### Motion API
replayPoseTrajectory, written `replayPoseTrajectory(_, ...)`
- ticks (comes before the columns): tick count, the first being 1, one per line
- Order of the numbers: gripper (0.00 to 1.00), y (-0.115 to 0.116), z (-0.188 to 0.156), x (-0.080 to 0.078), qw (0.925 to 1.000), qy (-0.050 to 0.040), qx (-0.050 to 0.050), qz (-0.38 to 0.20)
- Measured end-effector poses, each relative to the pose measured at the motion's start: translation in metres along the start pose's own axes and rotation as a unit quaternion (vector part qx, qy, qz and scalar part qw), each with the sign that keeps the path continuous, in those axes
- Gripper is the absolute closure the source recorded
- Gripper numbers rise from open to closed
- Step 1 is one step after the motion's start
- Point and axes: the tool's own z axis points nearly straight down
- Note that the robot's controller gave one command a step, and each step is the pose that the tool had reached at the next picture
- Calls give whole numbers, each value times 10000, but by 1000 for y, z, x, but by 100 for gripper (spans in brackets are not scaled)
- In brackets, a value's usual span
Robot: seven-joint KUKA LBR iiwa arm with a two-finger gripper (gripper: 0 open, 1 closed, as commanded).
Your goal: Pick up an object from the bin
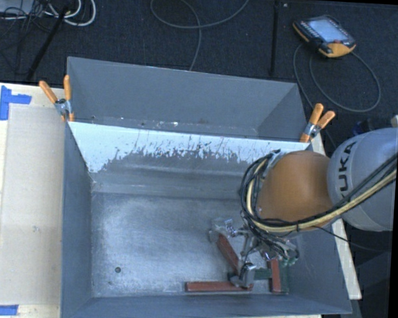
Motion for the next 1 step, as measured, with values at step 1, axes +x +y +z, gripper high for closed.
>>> replayPoseTrajectory(1,0,-13,1,9,9995,1,3,327)
